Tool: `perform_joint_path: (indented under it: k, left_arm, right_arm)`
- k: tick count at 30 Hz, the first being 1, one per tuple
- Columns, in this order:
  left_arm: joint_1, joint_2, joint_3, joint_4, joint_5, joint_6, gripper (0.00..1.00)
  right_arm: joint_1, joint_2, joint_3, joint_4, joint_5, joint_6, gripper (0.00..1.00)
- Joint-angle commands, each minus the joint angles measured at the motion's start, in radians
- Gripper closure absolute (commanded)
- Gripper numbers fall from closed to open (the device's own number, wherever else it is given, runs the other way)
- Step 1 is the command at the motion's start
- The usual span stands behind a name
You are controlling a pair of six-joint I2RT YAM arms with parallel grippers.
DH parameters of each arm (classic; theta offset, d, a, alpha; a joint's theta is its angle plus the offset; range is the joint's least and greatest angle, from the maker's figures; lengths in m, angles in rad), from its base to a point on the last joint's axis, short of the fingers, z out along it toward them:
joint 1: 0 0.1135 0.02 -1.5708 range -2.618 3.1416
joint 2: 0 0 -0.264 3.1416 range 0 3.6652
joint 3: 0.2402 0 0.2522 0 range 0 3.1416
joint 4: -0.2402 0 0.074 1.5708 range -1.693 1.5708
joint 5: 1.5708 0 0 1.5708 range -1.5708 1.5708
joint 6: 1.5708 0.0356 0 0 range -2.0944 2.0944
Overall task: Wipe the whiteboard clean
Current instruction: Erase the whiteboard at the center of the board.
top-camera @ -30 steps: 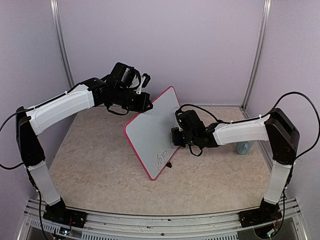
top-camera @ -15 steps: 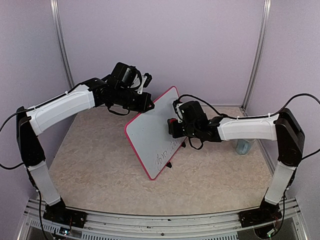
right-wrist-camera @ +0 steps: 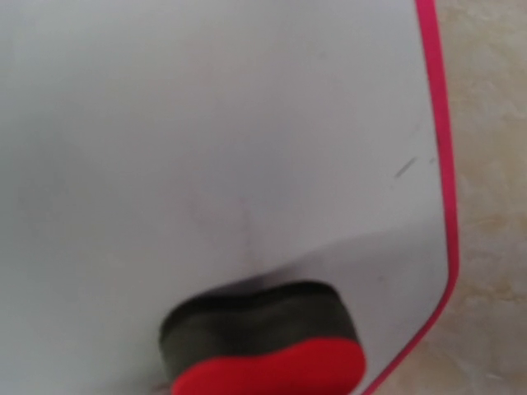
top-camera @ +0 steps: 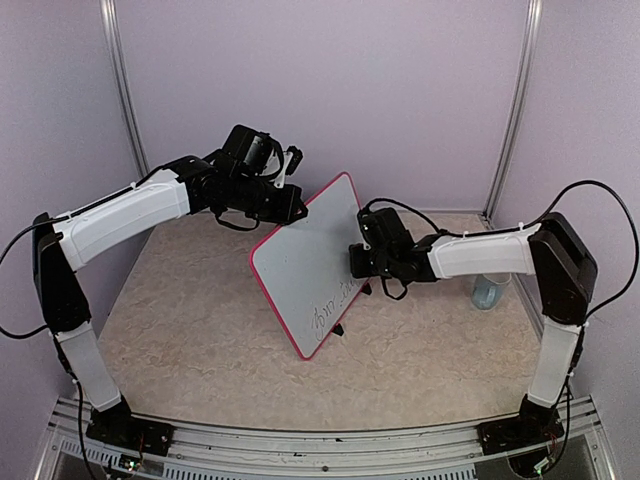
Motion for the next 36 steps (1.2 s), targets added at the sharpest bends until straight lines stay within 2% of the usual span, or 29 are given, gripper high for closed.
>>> perform_joint_path:
  k: [1,10,16,27,31,36]
  left_arm:
    - [-0.041,0.044,-0.009,-0.067,0.089,0.064,1.00]
    - [-0.041,0.043,-0.015,-0.064,0.090,0.066,1.00]
    - [-0.042,0.041,-0.015,-0.065,0.093,0.063,1.00]
    - [-0.044,0.030,-0.022,-0.063,0.090,0.064,1.00]
    - [-0.044,0.029,-0.024,-0.063,0.089,0.064,1.00]
    - [-0.044,0.027,-0.027,-0.063,0.088,0.065,1.00]
  right_arm:
    - [0.013,-0.043,-0.018,0.078,-0.097,-0.027,0.78]
    - [0.033,-0.144,0.008,0.083,-0.106,-0.080,0.78]
    - [0.021,-0.068,0.074,-0.012,-0.040,-0.074,0.77]
    - [0.003,0.056,0.022,-0.015,-0.028,0.004,0.78]
    - [0.004,0.059,0.020,-0.017,-0.040,0.015,0.78]
    - [0.016,-0.032,0.004,0.031,-0.055,-0.012,0.78]
